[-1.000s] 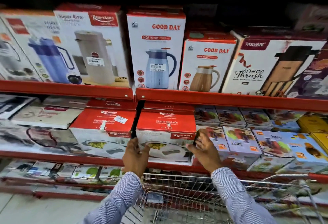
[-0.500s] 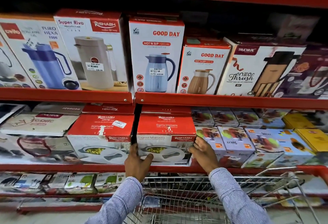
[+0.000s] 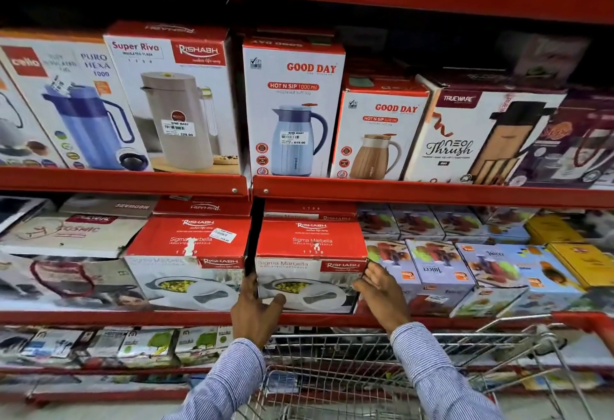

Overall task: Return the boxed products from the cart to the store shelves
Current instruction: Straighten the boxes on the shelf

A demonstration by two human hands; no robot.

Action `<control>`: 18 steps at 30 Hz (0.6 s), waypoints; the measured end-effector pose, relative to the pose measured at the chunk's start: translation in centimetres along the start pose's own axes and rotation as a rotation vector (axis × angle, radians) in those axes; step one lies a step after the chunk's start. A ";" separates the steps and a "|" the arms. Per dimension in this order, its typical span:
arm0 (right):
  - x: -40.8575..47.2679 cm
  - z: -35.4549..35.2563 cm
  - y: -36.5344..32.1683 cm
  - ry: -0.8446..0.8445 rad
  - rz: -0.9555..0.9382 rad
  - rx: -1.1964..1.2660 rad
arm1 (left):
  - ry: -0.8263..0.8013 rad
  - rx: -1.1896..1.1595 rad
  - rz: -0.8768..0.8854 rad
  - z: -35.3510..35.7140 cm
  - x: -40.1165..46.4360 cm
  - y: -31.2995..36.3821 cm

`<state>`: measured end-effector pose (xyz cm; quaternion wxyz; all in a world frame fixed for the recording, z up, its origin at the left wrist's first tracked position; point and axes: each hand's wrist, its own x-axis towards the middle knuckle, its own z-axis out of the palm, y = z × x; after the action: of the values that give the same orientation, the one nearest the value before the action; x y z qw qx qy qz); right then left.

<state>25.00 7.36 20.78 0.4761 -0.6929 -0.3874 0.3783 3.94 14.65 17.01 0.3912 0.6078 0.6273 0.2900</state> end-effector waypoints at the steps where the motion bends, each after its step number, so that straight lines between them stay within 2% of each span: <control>1: -0.1 0.0 -0.1 -0.006 0.003 0.008 | 0.001 0.001 0.002 -0.1 0.0 0.0; 4: -0.2 0.2 -0.1 0.008 0.003 -0.016 | -0.016 -0.015 0.003 -0.2 -0.2 0.2; 7: -0.4 0.5 -0.2 0.105 -0.006 -0.079 | -0.007 0.004 0.000 -0.5 -0.2 0.1; 9: -0.4 0.5 -0.9 0.239 -0.015 -0.096 | 0.075 -0.001 0.043 -1.2 -0.5 0.7; 12: 0.0 0.2 -3.4 0.371 -0.154 -0.069 | 0.210 -0.188 0.125 -2.9 -0.7 3.3; 14: 0.6 0.3 -5.9 0.368 -0.268 -0.037 | 0.251 -0.246 0.218 -4.0 0.1 5.6; 16: 0.7 0.7 -8.1 0.284 -0.367 -0.076 | 0.252 -0.264 0.300 -4.8 0.5 7.8; 18: 1.8 1.4 -10.0 0.204 -0.403 -0.140 | 0.253 -0.242 0.309 -5.2 2.0 9.4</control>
<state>22.73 11.95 29.67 0.5295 -0.6675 -0.4930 0.1762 4.66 18.08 27.42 0.3303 0.6041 0.5315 0.4935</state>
